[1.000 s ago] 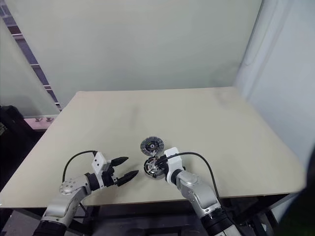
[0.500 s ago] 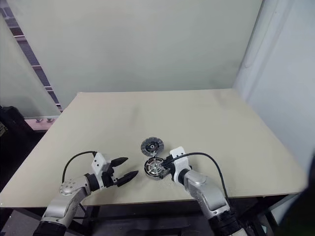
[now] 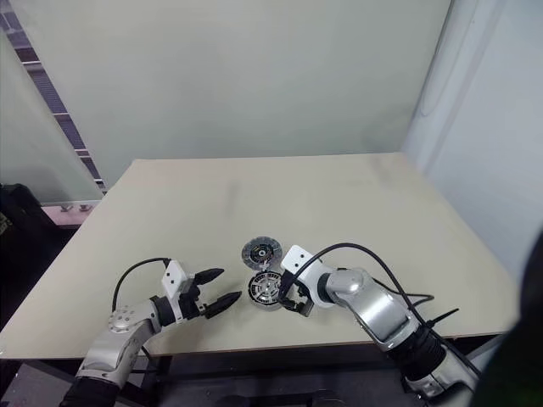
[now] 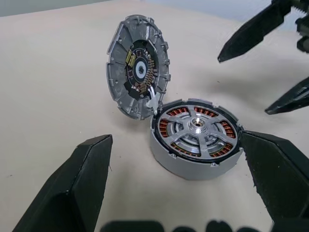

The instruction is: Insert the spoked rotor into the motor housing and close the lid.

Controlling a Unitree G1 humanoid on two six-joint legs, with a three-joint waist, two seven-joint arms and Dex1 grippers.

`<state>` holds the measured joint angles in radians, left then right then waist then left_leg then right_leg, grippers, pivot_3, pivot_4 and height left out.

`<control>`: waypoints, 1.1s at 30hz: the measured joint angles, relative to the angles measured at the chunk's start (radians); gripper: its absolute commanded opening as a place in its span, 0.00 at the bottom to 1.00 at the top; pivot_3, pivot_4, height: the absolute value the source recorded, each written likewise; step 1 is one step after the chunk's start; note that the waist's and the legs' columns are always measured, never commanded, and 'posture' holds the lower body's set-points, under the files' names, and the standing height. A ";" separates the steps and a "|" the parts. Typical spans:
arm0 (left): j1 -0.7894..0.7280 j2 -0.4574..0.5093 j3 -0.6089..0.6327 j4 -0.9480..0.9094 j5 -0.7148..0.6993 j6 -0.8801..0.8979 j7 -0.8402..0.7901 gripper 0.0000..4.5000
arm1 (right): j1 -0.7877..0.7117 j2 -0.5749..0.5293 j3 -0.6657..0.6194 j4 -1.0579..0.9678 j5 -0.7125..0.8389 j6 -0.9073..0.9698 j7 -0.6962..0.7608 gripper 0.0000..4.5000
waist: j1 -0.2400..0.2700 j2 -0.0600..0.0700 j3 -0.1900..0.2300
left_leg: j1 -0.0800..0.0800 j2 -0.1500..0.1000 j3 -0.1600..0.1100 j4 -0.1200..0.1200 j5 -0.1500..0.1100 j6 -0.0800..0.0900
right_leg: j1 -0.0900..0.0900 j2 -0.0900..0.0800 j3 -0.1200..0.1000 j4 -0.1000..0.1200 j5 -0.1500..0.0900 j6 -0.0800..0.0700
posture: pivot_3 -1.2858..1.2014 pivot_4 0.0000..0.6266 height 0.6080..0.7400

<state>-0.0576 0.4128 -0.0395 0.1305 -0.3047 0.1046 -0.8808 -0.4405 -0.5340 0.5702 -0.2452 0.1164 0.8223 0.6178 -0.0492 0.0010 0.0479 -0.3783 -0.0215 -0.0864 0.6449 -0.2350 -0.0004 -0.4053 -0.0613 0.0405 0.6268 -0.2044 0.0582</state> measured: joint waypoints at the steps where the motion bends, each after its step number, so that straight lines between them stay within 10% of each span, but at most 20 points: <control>1: 0.000 0.000 -0.001 0.002 0.000 -0.001 0.000 1.00 | -0.016 -0.009 0.028 0.000 -0.017 -0.005 0.019 0.99 | 0.000 0.000 0.000 | 0.000 0.000 0.000 0.000 0.000 0.000 | 0.000 0.000 0.000 0.000 0.000 0.000 | 0.52 0.00 1.00; 14: 0.006 -0.007 -0.016 0.005 0.001 -0.012 0.000 1.00 | -0.181 -0.077 0.329 -0.013 -0.245 -0.055 0.278 0.99 | 0.000 0.000 0.000 | 0.000 0.000 -0.001 0.000 0.000 0.000 | -0.001 0.000 -0.001 0.001 0.000 0.000 | 0.52 0.00 1.00; 33: 0.022 -0.016 -0.019 0.004 0.013 -0.017 0.005 1.00 | -0.245 0.057 0.408 0.190 -0.433 -0.135 0.347 0.99 | 0.000 0.000 0.000 | 0.001 -0.001 -0.003 0.000 0.000 0.000 | -0.001 0.000 -0.001 0.004 0.001 0.002 | 0.52 0.00 1.00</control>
<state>-0.0352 0.3969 -0.0590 0.1350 -0.2917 0.0873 -0.8754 -0.6860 -0.4766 0.9779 -0.0556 -0.3164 0.6871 0.9650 -0.0489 0.0009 0.0478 -0.3774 -0.0227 -0.0893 0.6450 -0.2350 -0.0008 -0.4066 -0.0615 0.0392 0.6304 -0.2033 0.0600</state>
